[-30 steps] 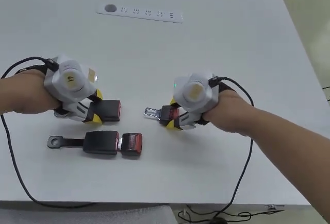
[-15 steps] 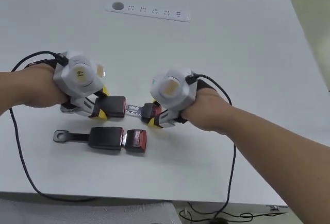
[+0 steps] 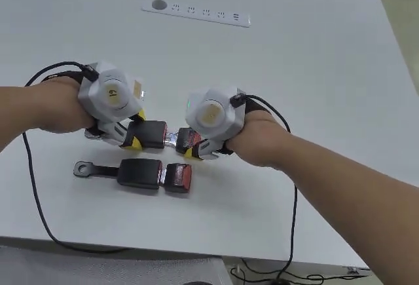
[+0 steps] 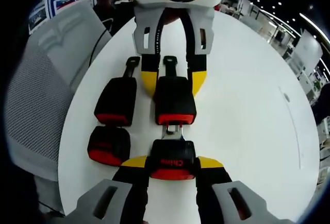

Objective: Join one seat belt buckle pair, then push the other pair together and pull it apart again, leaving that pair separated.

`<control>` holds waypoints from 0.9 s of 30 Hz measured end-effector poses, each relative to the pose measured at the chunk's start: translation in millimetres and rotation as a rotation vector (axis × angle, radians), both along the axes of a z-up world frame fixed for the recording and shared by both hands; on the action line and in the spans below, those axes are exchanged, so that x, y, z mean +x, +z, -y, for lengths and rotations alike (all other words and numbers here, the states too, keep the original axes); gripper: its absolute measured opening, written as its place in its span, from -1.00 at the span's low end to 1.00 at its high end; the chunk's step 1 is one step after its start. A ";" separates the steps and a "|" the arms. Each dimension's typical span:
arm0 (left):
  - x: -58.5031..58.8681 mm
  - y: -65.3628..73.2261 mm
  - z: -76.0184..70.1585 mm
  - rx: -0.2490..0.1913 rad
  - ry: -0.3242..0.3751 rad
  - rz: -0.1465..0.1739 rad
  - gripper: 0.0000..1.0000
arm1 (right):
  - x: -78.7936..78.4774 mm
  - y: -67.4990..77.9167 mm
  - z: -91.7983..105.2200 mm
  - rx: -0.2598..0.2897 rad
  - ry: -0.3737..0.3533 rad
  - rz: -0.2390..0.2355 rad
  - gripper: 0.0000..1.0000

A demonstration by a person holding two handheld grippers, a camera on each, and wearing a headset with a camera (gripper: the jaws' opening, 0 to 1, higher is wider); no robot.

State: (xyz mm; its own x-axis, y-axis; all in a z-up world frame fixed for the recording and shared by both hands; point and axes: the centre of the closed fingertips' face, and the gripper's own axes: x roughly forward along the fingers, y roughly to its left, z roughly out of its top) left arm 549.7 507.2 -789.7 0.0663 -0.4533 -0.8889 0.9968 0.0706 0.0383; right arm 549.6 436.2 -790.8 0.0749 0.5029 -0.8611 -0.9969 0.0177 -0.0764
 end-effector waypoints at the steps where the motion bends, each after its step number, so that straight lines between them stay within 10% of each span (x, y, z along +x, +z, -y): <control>1: -0.4 0.6 0.3 0.002 -0.002 0.003 -0.33 | 0.9 0.3 0.3 0.013 -0.003 -0.018 -0.37; 27: 2.1 0.6 -1.2 -0.042 0.010 -0.008 -0.36 | 1.8 0.7 -18.5 0.006 0.027 -0.027 -0.41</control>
